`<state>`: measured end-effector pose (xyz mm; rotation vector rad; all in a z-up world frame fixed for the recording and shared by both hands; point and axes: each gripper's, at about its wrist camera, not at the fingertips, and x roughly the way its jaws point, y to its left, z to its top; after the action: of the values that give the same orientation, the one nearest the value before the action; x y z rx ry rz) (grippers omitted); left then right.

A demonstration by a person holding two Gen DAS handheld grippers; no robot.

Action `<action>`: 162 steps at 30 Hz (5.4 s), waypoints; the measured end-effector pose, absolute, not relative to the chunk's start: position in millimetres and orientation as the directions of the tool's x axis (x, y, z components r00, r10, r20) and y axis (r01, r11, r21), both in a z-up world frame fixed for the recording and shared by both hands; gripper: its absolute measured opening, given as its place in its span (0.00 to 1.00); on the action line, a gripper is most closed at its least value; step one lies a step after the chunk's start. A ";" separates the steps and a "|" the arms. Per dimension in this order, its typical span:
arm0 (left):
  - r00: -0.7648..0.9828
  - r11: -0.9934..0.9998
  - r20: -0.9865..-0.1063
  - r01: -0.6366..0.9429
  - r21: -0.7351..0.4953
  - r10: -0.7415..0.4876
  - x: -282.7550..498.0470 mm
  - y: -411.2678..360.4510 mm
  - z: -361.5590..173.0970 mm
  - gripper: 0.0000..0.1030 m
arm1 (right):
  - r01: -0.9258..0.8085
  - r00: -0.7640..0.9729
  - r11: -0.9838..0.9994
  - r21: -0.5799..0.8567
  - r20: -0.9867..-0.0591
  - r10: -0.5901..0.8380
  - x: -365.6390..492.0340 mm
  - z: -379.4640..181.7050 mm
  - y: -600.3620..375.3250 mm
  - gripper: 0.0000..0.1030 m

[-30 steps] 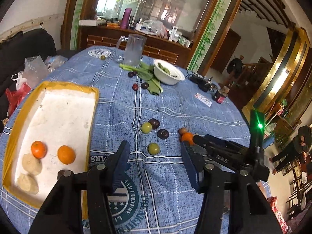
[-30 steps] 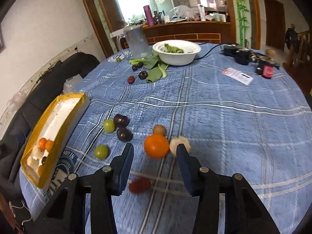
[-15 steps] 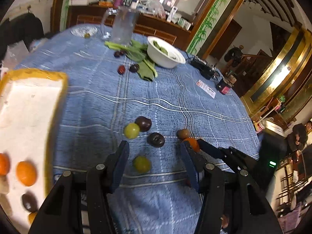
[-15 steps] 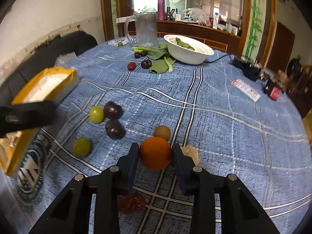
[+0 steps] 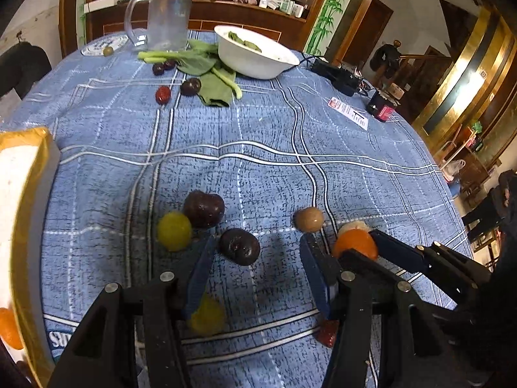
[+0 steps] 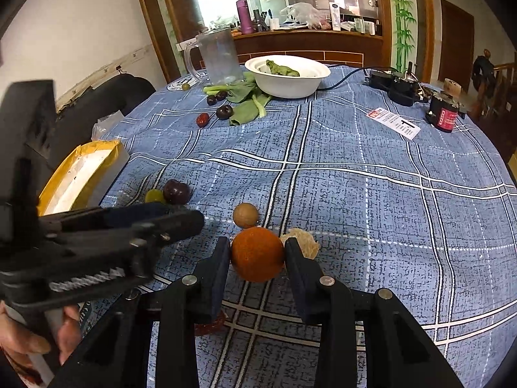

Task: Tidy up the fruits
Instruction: 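Grasp a dark plum with the left tool while the right tool grasps a tangerine, then release the dark plum into the tray with the left tool while the right tool releases the tangerine there, then move both open tools back over the fruit on the tablecloth, then grasp a green plum with the left tool while the right tool grasps the beige round bun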

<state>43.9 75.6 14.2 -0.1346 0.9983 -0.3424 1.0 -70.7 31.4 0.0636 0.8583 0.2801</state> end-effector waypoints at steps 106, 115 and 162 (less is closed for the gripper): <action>0.736 0.901 -0.664 -0.188 -0.390 -0.134 -98.9 344.6 93.9 0.68 | -0.497 0.562 0.822 0.278 -0.620 0.549 -59.1 94.3 129.9 0.67; 0.779 0.950 -0.627 -0.178 -0.258 -0.024 -157.7 266.4 105.2 0.72 | -0.352 0.662 0.889 0.294 -0.593 0.458 -113.5 96.4 41.2 0.71; 0.650 0.982 -0.738 0.156 -0.103 -0.181 -52.1 127.7 58.0 0.58 | -0.088 0.577 0.978 0.190 -0.791 0.206 24.1 16.9 -92.6 0.67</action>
<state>-52.1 127.7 58.0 -0.0313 0.8411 -0.1917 24.1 -92.6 16.9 0.1347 0.9411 0.1727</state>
